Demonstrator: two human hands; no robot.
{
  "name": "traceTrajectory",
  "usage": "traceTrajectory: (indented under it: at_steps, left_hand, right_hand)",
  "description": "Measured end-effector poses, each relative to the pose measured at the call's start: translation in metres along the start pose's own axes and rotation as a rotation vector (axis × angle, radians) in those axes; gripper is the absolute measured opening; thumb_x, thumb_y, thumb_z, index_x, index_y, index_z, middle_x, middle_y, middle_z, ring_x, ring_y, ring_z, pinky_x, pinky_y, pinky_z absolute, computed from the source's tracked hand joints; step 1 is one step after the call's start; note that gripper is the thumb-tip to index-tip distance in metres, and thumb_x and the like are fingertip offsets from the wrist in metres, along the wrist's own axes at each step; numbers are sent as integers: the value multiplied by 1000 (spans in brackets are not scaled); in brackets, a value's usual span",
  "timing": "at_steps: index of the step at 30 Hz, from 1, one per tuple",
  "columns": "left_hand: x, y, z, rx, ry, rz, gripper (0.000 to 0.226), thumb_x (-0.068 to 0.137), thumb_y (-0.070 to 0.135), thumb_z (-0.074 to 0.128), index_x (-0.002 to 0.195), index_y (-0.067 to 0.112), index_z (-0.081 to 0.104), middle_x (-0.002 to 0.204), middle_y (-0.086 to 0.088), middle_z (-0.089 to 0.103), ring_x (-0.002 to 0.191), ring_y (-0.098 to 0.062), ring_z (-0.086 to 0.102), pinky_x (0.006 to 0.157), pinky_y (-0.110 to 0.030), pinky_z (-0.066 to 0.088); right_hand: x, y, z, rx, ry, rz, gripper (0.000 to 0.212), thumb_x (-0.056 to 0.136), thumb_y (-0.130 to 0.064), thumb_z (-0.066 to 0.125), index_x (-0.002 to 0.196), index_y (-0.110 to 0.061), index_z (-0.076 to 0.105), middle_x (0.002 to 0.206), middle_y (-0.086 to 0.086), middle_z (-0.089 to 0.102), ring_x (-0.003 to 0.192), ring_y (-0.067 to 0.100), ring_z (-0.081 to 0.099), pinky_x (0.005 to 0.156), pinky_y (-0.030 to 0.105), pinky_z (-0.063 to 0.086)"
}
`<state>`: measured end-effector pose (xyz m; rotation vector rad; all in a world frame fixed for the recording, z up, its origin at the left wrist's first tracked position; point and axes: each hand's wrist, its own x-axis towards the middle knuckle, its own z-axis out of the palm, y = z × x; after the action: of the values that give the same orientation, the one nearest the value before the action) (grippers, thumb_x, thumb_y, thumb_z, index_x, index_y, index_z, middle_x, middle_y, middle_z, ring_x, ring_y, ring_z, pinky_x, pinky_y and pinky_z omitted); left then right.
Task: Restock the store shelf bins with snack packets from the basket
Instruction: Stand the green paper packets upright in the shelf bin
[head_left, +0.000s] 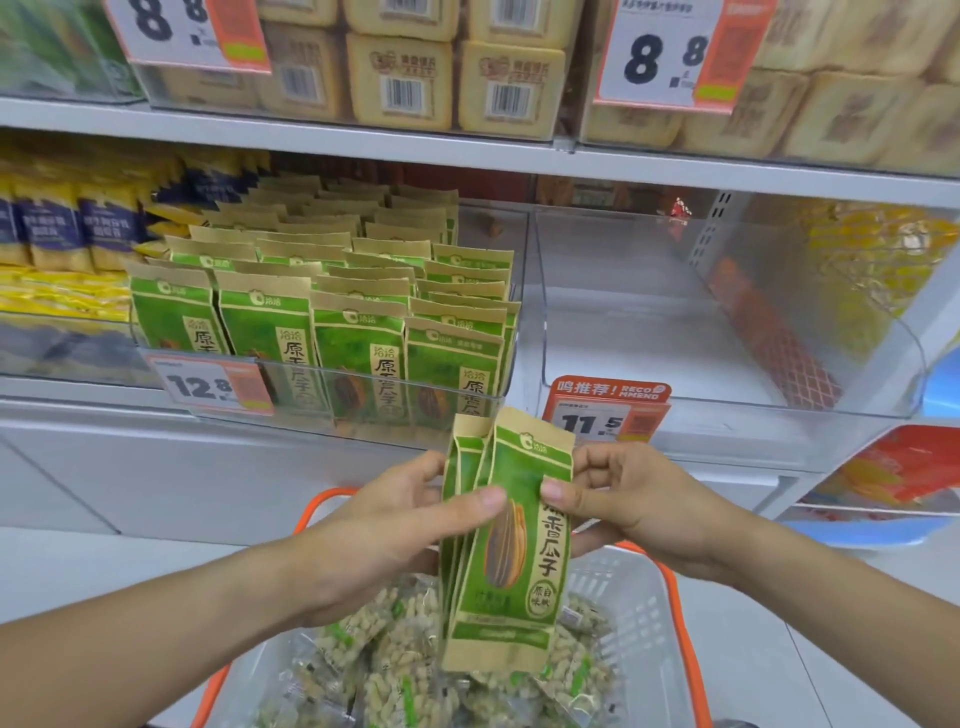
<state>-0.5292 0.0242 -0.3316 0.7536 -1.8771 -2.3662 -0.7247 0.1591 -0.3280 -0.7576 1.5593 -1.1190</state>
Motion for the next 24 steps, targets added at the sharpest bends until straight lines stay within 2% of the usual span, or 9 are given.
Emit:
traceTrajectory:
  at_steps: [4, 6, 8, 12, 15, 17, 20, 22, 24]
  left_hand:
    - [4, -1, 1, 108, 79, 52, 44, 87, 12, 69, 128, 13, 53, 111, -9, 74, 103, -24, 71, 86, -37, 59]
    - [3, 4, -4, 150, -22, 51, 45, 89, 12, 67, 131, 13, 51, 116, -9, 72, 108, -24, 69, 90, -37, 57]
    - [1, 11, -9, 184, -185, 63, 46, 92, 13, 65, 135, 12, 48, 124, -11, 68, 116, -26, 65, 94, -37, 53]
    - [-4, 21, -12, 284, -356, 72, 43, 94, 12, 60, 135, 6, 48, 126, -14, 65, 113, -22, 63, 92, -31, 51]
    - [-4, 28, -10, 379, -304, 151, 37, 95, 25, 60, 127, 7, 54, 119, -13, 67, 107, -18, 64, 90, -32, 52]
    - [-4, 35, -9, 402, -167, 247, 39, 89, 42, 64, 120, 18, 59, 114, -4, 71, 106, -18, 68, 92, -40, 55]
    - [-11, 50, -14, 340, 155, 469, 41, 75, 58, 67, 111, 38, 60, 111, 5, 68, 105, -14, 67, 92, -41, 55]
    - [-16, 60, -26, 488, 366, 665, 37, 80, 60, 57, 113, 44, 58, 116, 12, 63, 114, -9, 60, 95, -30, 49]
    - [-18, 69, -40, 773, 527, 815, 42, 86, 56, 50, 124, 39, 53, 125, 21, 54, 125, -3, 49, 100, -14, 38]
  right_hand:
    - [-3, -5, 2, -171, 49, -60, 42, 72, -26, 82, 103, -1, 65, 91, 21, 72, 85, 30, 75, 69, 44, 63]
    - [-7, -11, -1, -276, 104, -88, 60, 61, -35, 89, 109, -11, 62, 101, 15, 69, 90, 25, 73, 70, 44, 63]
    - [-14, -19, -6, -422, 73, -144, 80, 50, -48, 94, 119, -29, 59, 117, 1, 63, 103, 14, 69, 85, 42, 60]
    - [-25, -31, 3, -443, -258, -193, 51, 71, -12, 89, 116, -21, 66, 112, 6, 73, 104, 25, 70, 91, 46, 57]
    - [-29, -38, 19, -329, -271, -209, 46, 76, -2, 85, 116, -10, 64, 109, 13, 74, 102, 31, 71, 90, 53, 57]
    - [-32, -49, 22, -310, -175, -289, 43, 75, -11, 88, 111, -14, 66, 103, 12, 75, 96, 28, 73, 83, 51, 59]
    - [-44, -77, 11, -672, 202, -563, 40, 68, -49, 88, 93, -28, 67, 80, -2, 73, 67, 16, 68, 61, 36, 57]
    - [-55, -98, 1, -869, 506, -802, 39, 67, -56, 84, 91, -34, 63, 77, -11, 70, 59, 5, 62, 56, 19, 51]
    - [-58, -116, -5, -916, 748, -996, 42, 70, -51, 83, 102, -42, 57, 83, -23, 69, 70, -6, 63, 62, 2, 44]
